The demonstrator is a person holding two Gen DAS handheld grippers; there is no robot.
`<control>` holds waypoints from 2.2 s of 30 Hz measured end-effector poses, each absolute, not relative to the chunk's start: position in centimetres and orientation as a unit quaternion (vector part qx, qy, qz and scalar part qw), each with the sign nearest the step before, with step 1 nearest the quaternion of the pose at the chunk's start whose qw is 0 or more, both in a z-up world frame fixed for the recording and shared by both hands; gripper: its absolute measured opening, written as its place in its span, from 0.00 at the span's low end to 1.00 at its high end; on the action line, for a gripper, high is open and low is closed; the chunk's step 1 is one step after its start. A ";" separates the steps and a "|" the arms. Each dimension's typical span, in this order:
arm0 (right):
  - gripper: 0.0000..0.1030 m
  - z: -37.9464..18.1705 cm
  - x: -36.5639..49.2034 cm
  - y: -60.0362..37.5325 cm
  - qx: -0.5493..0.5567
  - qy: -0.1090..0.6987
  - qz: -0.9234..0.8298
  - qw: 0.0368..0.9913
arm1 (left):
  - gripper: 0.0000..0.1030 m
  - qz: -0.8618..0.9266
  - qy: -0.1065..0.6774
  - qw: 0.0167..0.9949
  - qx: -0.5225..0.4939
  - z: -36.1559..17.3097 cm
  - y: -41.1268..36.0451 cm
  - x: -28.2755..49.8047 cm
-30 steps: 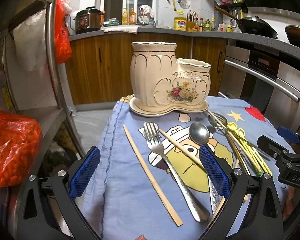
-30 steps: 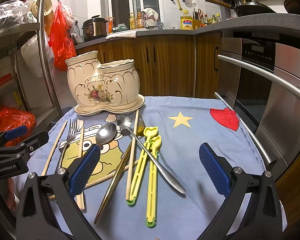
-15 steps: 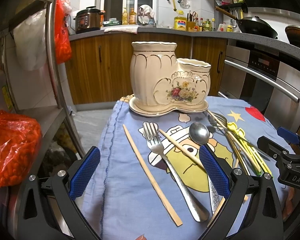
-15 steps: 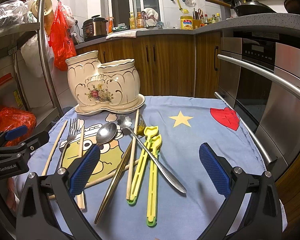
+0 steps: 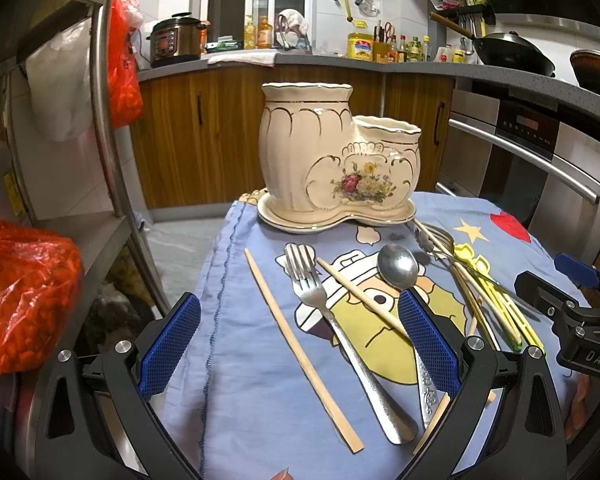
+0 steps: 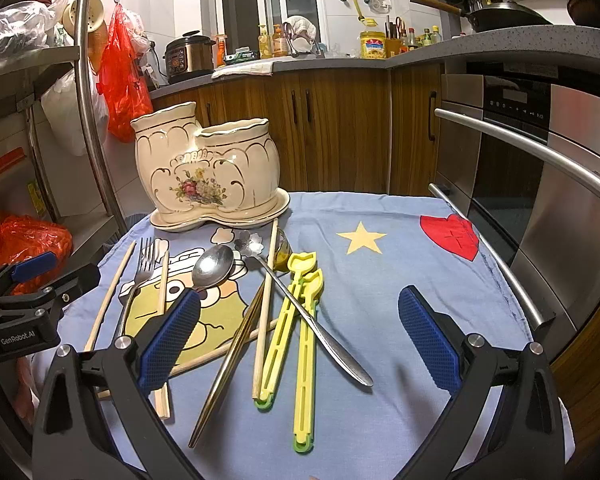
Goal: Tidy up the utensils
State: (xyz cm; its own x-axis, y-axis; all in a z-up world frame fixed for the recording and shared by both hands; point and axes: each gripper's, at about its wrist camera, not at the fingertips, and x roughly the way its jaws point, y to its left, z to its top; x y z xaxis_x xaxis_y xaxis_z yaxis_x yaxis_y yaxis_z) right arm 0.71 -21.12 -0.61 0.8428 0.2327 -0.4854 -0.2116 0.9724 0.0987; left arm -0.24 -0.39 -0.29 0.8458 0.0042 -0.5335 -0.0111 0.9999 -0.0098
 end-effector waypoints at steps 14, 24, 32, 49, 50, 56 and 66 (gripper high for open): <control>0.95 -0.7 0.7 -21.1 0.021 0.255 0.116 0.960 | 0.95 0.004 0.278 0.961 -0.006 -0.2 -0.4 -0.2; 0.95 -0.6 0.7 -21.1 0.021 0.256 0.116 0.959 | 0.95 0.003 0.280 0.960 -0.006 -0.3 -0.5 0.0; 0.95 -0.6 0.8 -20.9 0.022 0.259 0.117 0.958 | 0.95 0.001 0.284 0.959 -0.007 -0.3 -0.4 0.1; 0.95 -0.2 2.0 -22.2 0.045 0.267 0.101 0.957 | 0.95 -0.021 0.327 0.945 -0.027 -1.0 0.6 1.1; 0.95 0.0 1.8 -22.3 0.040 0.261 0.093 0.960 | 0.95 -0.019 0.331 0.943 -0.032 -1.1 0.9 1.2; 0.95 0.9 1.0 -22.2 0.000 0.230 0.056 0.972 | 0.95 -0.005 0.338 0.940 -0.047 -1.1 2.2 1.6; 0.95 2.4 1.6 -22.2 0.010 0.250 0.134 0.959 | 0.91 -0.008 0.373 0.927 -0.039 -1.4 2.8 2.6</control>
State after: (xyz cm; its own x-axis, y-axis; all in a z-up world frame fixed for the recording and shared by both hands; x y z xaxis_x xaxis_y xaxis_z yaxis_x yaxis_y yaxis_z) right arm 1.55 -22.16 2.39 0.8391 0.2614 -0.4770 -0.2513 0.9641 0.0862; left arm 2.62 2.80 -1.42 0.7220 -0.0432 -0.6905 -0.0146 0.9969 -0.0777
